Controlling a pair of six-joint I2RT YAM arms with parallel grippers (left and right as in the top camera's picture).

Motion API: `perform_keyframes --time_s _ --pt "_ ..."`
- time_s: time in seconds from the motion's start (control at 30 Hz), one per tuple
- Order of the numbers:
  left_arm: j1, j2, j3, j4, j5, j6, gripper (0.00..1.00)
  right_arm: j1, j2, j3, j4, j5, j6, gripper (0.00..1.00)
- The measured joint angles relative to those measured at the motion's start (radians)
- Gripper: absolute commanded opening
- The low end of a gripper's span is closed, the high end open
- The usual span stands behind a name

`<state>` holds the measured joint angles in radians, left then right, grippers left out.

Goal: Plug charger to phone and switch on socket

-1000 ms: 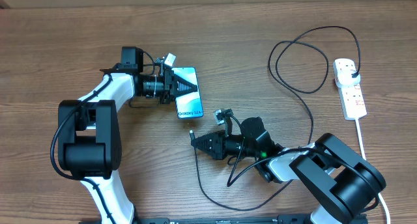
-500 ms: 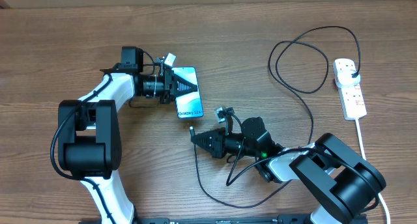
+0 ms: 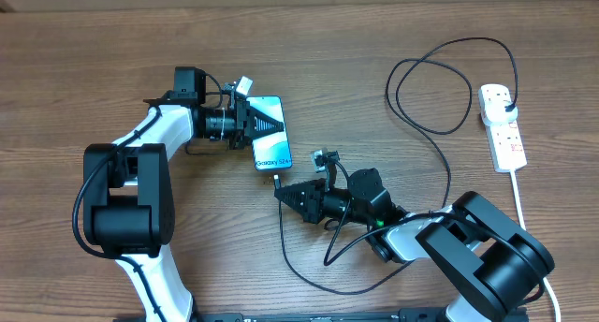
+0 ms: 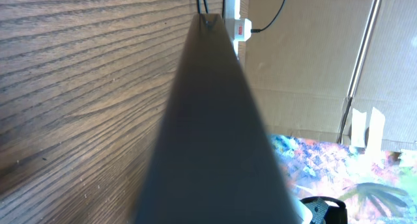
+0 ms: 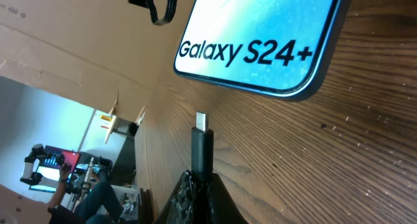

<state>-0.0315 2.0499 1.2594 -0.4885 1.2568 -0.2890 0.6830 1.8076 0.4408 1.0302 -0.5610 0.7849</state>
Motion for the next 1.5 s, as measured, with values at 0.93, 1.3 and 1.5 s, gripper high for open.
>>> perform_keyframes --time_s 0.93,1.3,1.5 --pt "0.0 0.0 0.0 -0.001 0.0 0.0 0.04 0.0 0.0 0.0 0.042 -0.036 0.0 0.04" --pt "-0.008 0.0 0.0 -0.006 0.035 0.0 0.04 0.0 0.0 0.0 0.04 -0.027 0.113 0.04" --pt "-0.008 0.0 0.0 -0.013 0.054 0.0 0.04 0.0 0.0 0.0 0.042 -0.026 0.197 0.04"
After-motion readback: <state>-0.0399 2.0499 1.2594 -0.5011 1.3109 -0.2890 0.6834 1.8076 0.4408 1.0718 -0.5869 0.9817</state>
